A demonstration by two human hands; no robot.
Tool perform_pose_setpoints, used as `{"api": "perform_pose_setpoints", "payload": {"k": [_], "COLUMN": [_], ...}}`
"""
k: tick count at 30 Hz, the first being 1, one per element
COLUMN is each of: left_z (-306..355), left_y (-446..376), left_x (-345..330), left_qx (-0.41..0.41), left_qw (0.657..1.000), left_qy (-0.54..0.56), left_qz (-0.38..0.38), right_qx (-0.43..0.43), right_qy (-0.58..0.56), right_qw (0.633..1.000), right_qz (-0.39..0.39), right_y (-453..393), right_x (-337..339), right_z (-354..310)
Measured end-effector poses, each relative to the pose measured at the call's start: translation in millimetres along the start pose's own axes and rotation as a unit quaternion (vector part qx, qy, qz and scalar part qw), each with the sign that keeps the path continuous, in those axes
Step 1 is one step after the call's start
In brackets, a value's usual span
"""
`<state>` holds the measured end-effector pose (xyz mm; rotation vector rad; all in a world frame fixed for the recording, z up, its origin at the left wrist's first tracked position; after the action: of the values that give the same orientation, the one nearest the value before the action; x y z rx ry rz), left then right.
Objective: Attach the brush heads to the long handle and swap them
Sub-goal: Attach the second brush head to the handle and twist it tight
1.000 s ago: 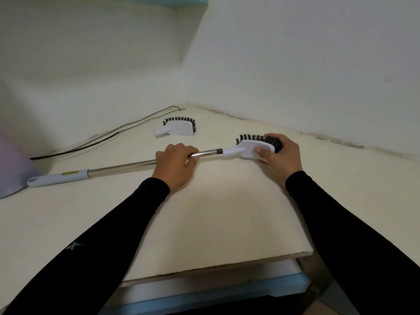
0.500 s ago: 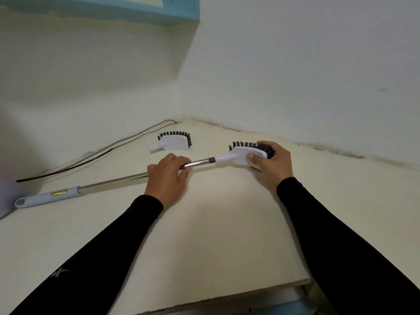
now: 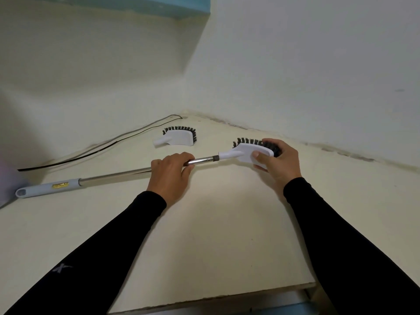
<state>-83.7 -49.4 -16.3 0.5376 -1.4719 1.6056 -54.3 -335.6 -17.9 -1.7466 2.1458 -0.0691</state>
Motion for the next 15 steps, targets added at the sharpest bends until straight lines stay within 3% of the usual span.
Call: {"api": "perform_pose_setpoints", "payload": {"k": [15], "left_z": [1.6], "left_y": [2.1], "left_x": [6.9], "left_qx": [-0.011], "left_qw": [1.0], "left_qy": [0.018], "left_qz": [-0.023], "right_qx": [-0.006], "right_qy": [0.032], "right_qw": [0.999], "right_qz": [-0.013], "right_y": [1.3], "right_x": [1.1], "right_z": [-2.1]}}
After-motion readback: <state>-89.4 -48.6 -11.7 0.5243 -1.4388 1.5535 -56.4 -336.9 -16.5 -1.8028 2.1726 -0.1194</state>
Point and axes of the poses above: each hand's wrist, its own y-axis away from the middle knuckle, its own x-axis out of the back of the hand, z = x × y, the point moved 1 cm from there along -y, towards the middle knuckle, and after that the axes turned 7 degrees about -y, right-handed, at the moved point
